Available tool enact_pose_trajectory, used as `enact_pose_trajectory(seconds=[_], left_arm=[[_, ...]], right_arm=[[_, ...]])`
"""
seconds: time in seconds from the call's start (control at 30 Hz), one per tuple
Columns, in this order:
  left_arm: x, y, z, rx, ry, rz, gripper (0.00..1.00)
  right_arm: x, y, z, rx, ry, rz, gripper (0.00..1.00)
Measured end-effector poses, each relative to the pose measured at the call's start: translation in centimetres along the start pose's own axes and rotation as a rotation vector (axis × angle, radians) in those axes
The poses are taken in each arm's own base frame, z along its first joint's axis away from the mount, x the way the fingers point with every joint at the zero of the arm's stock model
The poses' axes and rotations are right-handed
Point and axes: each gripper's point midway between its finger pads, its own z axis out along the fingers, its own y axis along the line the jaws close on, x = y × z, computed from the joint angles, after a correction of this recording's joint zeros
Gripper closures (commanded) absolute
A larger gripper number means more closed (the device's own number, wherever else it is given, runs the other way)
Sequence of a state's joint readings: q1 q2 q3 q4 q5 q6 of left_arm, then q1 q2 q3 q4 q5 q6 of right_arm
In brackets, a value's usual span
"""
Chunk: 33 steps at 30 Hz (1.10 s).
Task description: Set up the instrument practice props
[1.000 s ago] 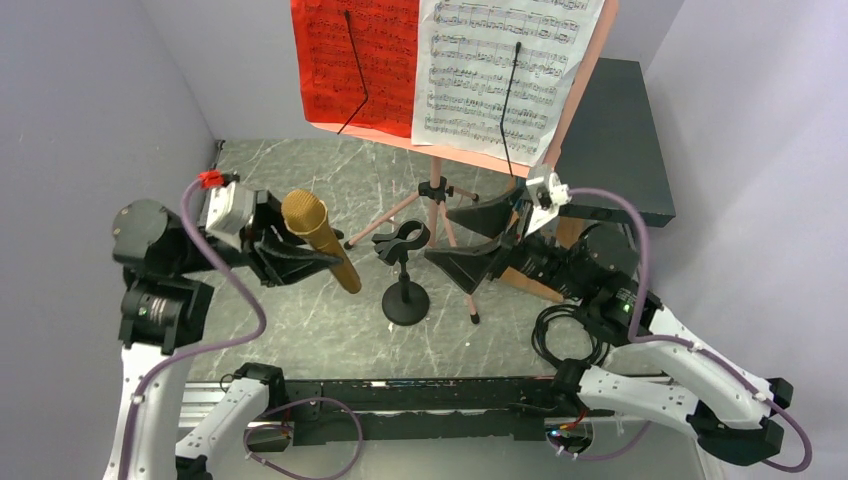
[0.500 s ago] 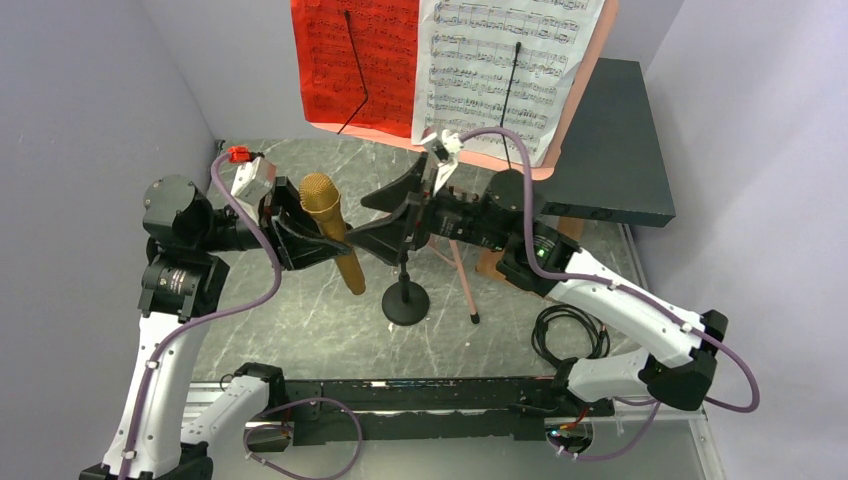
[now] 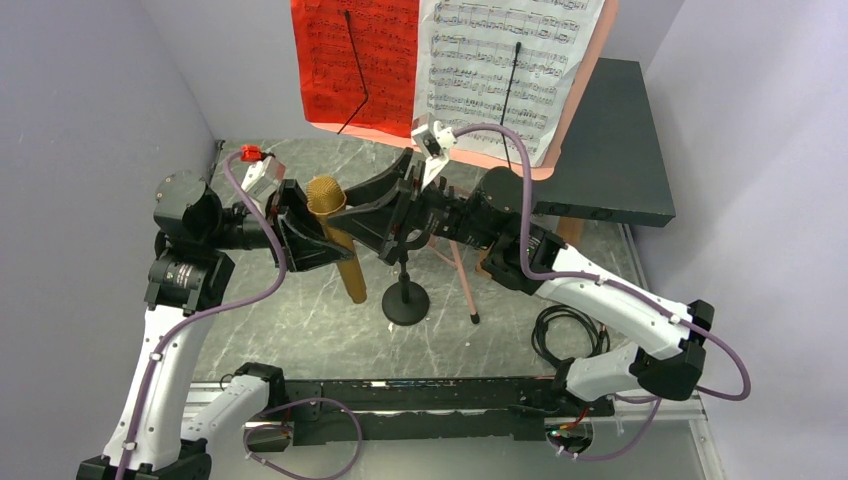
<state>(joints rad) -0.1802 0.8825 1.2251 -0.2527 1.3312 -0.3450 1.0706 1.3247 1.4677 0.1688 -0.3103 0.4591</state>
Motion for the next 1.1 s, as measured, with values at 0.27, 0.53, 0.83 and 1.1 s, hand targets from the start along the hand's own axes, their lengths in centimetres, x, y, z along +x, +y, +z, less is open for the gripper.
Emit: enact_pose_trajectory(seconds=[0.27,0.53,0.83,1.1], left_arm=[[0.5,-0.3,0.2,0.027,0.015,-0.024,1.00],[1.0,-0.2,0.4,0.036,0.030,-0.040,0.60],[1.3,-0.8,-0.1,-0.055,0.028,-0.043,0.01],[2.5,0.1,-1.7,-0.292,-0.047,0.039,0.01]], right_arm=[[1.0,-1.0,2.8,0.013,0.018,-0.021,0.48],[1.6,-1.2,2.4,0.029,0.009,-0.045,1.00],[0.5,-2.3,-2.1,0.148,-0.045,-0.147,1.00],[-2.6,-0.1,-8.1,0.173,-0.105,-0.220,1.00]])
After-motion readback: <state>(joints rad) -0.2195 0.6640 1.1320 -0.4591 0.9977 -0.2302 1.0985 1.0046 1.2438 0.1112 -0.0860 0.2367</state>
